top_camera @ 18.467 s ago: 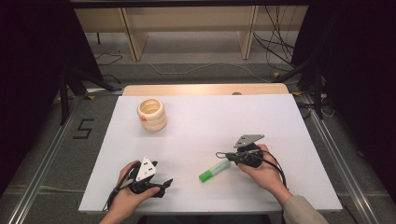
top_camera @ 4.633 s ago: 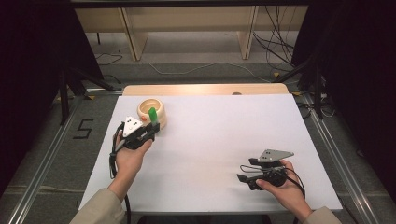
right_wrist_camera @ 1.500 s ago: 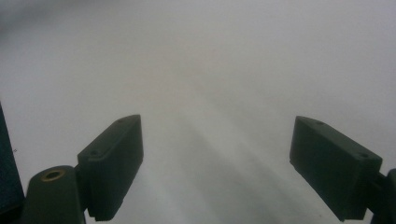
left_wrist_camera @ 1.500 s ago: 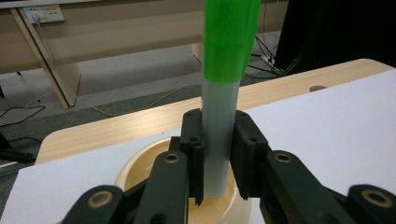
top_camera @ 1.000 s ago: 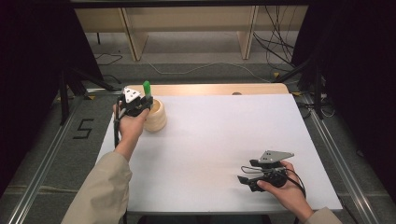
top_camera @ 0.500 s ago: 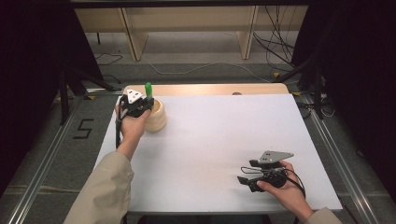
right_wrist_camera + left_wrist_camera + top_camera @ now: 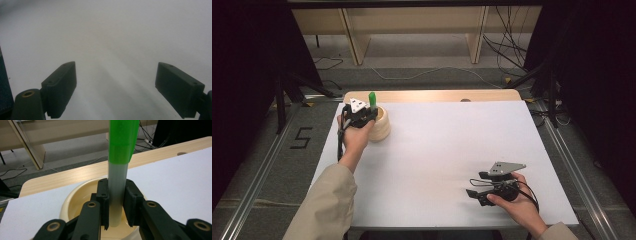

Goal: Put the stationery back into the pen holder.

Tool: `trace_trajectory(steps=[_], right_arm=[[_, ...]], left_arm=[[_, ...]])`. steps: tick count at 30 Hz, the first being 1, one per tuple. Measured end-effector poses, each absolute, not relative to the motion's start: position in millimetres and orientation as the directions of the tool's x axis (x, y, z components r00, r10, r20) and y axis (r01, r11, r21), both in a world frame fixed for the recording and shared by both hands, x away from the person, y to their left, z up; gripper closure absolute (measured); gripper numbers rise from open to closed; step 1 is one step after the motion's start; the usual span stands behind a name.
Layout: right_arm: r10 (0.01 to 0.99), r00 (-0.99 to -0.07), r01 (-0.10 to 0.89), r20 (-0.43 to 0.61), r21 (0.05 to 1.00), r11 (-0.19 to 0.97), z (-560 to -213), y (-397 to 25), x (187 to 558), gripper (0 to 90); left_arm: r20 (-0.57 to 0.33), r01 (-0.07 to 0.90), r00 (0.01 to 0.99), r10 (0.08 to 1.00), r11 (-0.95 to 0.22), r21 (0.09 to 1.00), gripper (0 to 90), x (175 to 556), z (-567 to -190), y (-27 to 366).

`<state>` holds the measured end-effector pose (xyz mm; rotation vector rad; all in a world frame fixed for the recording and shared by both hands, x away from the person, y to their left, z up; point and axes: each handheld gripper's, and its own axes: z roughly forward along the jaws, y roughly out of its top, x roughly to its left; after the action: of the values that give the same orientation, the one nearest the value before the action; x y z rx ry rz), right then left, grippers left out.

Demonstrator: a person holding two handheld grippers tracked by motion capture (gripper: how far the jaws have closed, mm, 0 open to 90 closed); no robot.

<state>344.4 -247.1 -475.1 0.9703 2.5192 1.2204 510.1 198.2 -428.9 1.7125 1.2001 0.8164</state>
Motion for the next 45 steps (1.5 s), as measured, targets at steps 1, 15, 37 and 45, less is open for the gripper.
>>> trace_trajectory(steps=[1,15,37,45], right_arm=[[0.626,-0.771,0.479,0.117,0.754,0.449,-475.3,-247.0,344.4,18.2],[0.625,-0.772,0.48,0.12,0.754,0.449,-475.7,-246.9,344.5,18.2],[0.624,-0.772,0.48,0.121,0.754,0.449,-476.4,-246.3,344.5,18.0],[0.628,-0.768,0.488,0.126,0.751,0.446,-476.2,-245.9,344.0,18.0]], left_arm=[[0.035,0.384,0.321,0.946,-0.164,0.909,76.6,510.0,-429.5,198.5],[0.038,0.4,0.317,0.948,-0.17,0.901,76.4,511.9,-435.9,198.8],[0.005,0.367,0.294,0.956,-0.118,0.923,43.2,488.8,-416.0,200.2],[0.023,0.359,0.388,0.921,-0.174,0.917,30.5,467.9,-403.9,185.8]])
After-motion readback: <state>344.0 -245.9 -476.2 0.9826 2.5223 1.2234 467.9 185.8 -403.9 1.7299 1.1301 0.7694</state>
